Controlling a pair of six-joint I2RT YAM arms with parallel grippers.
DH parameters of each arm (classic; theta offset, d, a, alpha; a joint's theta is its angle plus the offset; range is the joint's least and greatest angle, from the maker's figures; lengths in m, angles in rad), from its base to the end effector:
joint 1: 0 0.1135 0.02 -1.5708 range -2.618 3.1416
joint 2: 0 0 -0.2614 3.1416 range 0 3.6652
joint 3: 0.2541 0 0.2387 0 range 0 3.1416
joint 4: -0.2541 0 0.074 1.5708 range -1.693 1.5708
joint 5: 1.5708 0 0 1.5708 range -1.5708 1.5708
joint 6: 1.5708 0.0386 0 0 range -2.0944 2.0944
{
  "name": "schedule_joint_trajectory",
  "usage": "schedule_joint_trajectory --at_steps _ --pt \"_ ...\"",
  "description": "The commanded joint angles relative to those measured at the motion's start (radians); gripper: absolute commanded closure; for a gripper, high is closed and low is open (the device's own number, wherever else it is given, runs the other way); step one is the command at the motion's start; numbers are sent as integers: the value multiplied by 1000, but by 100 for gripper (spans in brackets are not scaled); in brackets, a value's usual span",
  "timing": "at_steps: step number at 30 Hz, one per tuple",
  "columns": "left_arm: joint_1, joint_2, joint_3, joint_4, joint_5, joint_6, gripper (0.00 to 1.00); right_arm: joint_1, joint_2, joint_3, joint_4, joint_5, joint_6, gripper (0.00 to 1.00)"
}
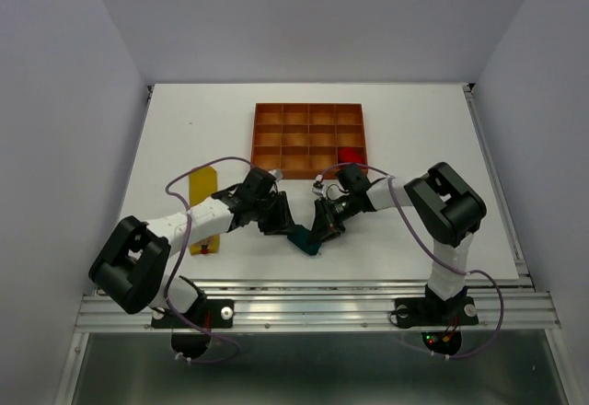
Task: Roll the socks
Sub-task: Pick up the sock at the center of the board.
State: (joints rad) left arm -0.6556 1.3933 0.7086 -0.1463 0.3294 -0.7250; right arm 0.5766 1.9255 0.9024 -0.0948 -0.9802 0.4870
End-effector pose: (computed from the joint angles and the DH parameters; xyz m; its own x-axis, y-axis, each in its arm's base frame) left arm 0.2027 -0.1716 0.1895 -0.9354 -0.0722 -0.3462 0.1729 0.7605 -0.6259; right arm 0.2542 0.2036 0.1068 -0.9508 -0.3075 -0.0372 -0.1848 0.4669 0.8648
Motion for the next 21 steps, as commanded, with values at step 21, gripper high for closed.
schedule_joint_trajectory --at_steps 21 --pt "-93 226 163 -116 -173 29 64 -12 -40 21 -66 213 -119 61"
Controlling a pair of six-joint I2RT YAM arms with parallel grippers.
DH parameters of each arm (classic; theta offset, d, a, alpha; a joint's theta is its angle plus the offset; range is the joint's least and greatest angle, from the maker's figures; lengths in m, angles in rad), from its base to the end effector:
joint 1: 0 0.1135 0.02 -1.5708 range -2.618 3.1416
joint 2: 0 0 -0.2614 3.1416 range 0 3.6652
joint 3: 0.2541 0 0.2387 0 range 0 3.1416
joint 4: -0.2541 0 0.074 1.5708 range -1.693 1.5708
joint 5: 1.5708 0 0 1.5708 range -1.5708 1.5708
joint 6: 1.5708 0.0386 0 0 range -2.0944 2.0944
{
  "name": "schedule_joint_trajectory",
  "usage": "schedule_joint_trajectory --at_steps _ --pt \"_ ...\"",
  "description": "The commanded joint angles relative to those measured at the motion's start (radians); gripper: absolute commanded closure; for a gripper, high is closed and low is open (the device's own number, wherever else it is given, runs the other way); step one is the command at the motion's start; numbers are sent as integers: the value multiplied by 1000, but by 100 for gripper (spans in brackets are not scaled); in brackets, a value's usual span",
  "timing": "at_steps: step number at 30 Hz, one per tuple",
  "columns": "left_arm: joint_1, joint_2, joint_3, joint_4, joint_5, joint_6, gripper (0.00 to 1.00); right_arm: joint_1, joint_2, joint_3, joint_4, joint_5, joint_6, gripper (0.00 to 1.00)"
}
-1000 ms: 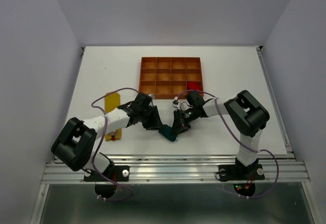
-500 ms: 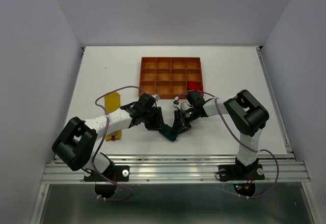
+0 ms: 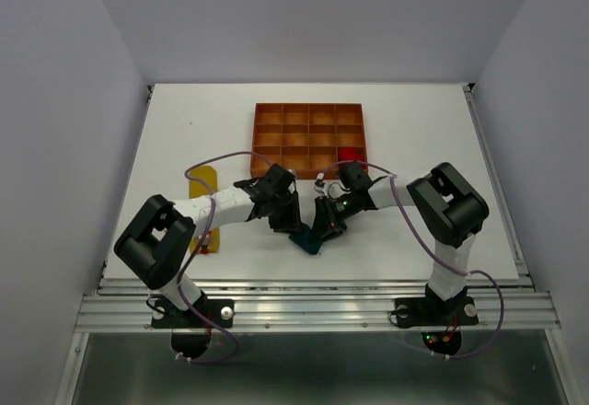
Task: Roll the socks
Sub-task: Pick up the sock at the center of the board.
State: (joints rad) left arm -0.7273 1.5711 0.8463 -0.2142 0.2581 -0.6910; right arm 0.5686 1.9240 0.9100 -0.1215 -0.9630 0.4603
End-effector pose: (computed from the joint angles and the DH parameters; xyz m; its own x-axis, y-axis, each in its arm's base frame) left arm 0.2165 -0.2059 0.1768 -0.9460 0.0170 -0.3239 0.1980 0.8212 -0.5351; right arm 0.2559 0.2011 0.1072 -0.9507 -0.3064 -0.0471 -0.1974 0.4810 0.8542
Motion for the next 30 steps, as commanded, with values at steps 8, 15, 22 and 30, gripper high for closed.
schedule_joint_trajectory --at_steps 8,15,22,30 --pt "-52 89 80 -119 -177 -7 65 -4 -224 24 -82 348 -147 48" --pt "-78 135 128 -155 -197 -22 66 60 -423 -5 -104 561 -209 41" --pt "-84 156 152 -177 -194 -33 66 212 -522 -45 -87 766 -302 39" --pt "-84 155 157 -191 -186 -42 66 321 -504 -79 -47 891 -307 39"
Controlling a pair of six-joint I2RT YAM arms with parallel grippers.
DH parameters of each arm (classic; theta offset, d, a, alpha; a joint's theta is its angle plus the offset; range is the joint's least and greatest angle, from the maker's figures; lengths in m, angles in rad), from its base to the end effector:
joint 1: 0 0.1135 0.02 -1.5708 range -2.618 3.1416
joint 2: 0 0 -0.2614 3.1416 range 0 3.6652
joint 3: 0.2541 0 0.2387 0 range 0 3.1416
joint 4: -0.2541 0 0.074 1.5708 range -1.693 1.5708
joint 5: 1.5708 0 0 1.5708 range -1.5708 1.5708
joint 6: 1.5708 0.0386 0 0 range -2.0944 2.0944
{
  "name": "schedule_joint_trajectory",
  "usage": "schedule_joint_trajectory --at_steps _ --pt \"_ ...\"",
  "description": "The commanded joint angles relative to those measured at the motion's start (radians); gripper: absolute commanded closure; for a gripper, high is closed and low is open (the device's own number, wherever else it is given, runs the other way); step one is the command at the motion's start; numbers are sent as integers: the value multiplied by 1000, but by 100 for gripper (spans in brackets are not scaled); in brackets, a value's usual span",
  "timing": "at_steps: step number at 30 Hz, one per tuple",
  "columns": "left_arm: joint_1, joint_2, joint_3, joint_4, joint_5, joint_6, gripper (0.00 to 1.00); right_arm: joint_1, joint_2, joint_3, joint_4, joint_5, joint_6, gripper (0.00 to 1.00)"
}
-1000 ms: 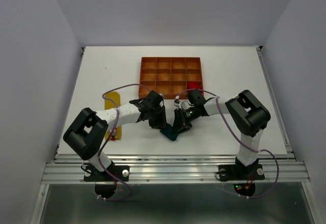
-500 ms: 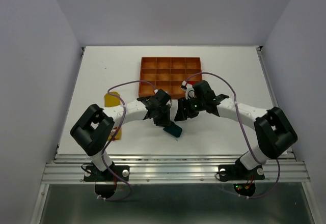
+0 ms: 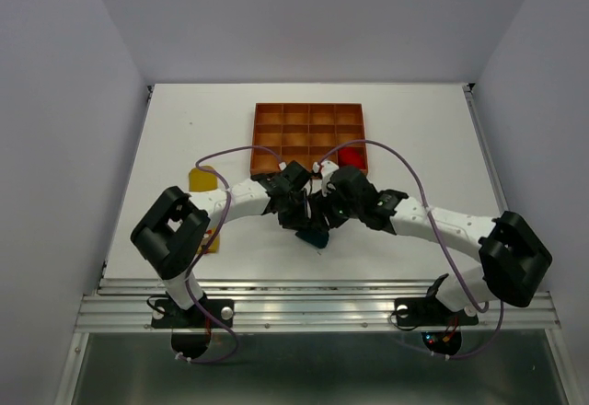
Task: Roll the socks
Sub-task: Pick up the sock at the center of the board.
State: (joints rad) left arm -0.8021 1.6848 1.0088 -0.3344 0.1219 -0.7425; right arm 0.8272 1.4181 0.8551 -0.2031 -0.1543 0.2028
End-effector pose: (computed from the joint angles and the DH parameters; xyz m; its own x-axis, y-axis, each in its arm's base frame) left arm 0.2241 -0.2385 0.1803 -0.9467 0.0135 -0.3220 0.1606 0.8858 -0.4353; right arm 0.1909 0.2163 0.2215 -0.6213 -0.3815 -0.6844 -0.6913 0.6781 0.2495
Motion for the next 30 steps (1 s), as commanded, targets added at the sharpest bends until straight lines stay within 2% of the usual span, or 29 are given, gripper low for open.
schedule_joint_trajectory --at_steps 1,6,15,22,30 --pt "-9 41 -6 -69 -45 9 66 75 1 -30 40 99 -54 40" --pt "-9 47 5 -71 -36 12 66 131 -30 -83 82 186 -69 40" --pt "-9 55 5 -61 -15 9 67 132 -169 -159 84 242 -10 40" --pt "-11 46 16 -71 -21 5 67 132 -255 -200 96 163 -19 40" --pt "-14 49 25 -84 -30 0 67 174 -209 -171 120 90 -82 40"
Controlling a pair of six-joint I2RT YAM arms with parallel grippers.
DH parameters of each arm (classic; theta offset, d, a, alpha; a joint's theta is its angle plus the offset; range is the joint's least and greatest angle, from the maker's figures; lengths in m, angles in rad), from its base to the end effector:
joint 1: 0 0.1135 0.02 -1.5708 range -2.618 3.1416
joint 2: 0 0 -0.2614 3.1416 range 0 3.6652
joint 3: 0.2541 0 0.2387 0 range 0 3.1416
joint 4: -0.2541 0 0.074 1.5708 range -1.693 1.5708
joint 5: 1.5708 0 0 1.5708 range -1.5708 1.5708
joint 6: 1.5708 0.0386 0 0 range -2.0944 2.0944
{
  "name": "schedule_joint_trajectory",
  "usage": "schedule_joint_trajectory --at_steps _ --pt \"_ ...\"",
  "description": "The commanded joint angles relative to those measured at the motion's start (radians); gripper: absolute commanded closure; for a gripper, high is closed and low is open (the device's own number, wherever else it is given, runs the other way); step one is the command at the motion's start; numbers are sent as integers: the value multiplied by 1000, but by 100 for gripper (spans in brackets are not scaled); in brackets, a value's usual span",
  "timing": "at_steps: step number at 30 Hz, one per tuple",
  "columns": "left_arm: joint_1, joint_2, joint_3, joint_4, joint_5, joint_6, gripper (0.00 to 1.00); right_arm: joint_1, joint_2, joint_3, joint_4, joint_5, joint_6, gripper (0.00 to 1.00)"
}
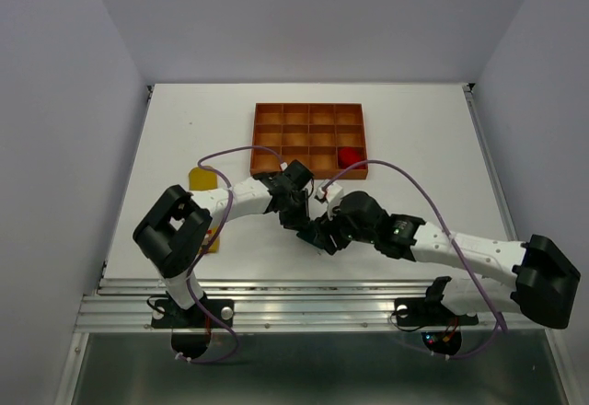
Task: Roll the socks
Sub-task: Pick up the sock at the center of the board.
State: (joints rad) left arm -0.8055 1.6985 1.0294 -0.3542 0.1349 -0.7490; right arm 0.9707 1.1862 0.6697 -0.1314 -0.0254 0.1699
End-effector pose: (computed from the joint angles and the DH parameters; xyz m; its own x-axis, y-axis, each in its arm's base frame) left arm 0.2250 -0.2417 0.1807 -0.9528 0.0179 -0.3030 0.1562 0.8850 -0.4386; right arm 0.1360 0.2005 0.2259 -0.4773 -0.3983 -0.7833 -0.7668 0.6242 0.1499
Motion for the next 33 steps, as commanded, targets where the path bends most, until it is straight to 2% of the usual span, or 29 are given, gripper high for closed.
schedule_joint_trajectory --at_steps 1,8,13,24,33 --pt "-12 35 4 -65 -40 7 67 31 32 18 49 -44 -65 40" --pt "-14 38 8 -71 -35 5 67 76 130 62 52 21 -113 40" --pt "-15 41 9 -74 -32 7 67 97 194 90 46 140 -132 40" --pt "-15 44 12 -78 -34 8 67 131 173 128 18 148 -141 40" --pt "-17 36 12 -86 -37 8 68 131 265 139 10 217 -138 40"
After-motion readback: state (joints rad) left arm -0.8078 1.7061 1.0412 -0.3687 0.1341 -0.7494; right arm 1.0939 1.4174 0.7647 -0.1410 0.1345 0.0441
